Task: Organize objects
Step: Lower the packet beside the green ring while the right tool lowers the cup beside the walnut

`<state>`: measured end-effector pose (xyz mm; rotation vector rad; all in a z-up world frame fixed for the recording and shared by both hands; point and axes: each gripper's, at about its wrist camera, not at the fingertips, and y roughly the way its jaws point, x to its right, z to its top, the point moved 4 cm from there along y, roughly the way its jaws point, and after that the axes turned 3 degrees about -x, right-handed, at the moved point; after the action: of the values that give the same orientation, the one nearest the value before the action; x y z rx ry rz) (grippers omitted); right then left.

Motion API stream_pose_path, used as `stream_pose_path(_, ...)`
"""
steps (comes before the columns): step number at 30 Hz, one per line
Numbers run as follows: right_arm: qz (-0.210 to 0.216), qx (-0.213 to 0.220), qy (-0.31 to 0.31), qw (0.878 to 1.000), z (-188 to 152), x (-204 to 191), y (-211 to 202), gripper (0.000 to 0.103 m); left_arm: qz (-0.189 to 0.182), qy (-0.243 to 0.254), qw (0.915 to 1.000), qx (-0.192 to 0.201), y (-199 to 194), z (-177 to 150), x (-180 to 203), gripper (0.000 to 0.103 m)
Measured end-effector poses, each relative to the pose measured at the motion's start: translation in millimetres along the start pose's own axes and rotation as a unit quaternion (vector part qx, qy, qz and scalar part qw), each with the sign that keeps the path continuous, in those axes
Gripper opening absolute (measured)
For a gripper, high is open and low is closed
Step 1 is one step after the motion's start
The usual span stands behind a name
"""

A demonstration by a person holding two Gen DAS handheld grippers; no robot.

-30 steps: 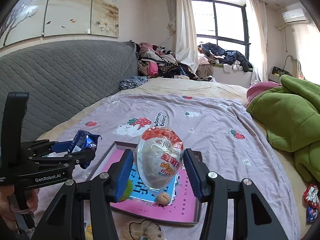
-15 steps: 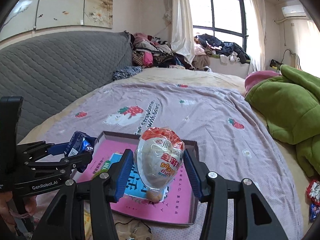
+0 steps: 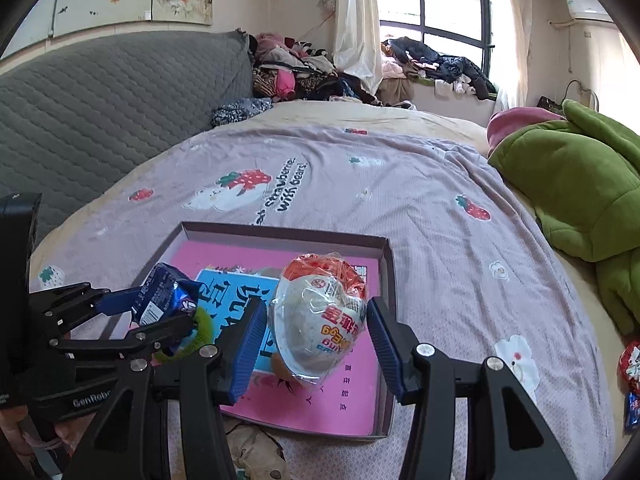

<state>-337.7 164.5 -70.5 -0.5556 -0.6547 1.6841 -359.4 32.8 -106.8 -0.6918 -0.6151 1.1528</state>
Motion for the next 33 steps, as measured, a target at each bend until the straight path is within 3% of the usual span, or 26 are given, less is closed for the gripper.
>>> stream_pose_path(25,-0.042,-0.072,0.001,0.997,-29.8,10.9,45.8,0.052,-0.004,0.039,0.9979,-0.052,32.4,-16.5,27.3,0.054)
stream_pose_path(33,-0.038,-0.092,0.017,0.995,-37.9,16.5,55.2,0.052,-0.011,0.051,0.9967,-0.063,40.0,-21.8,32.8,0.054)
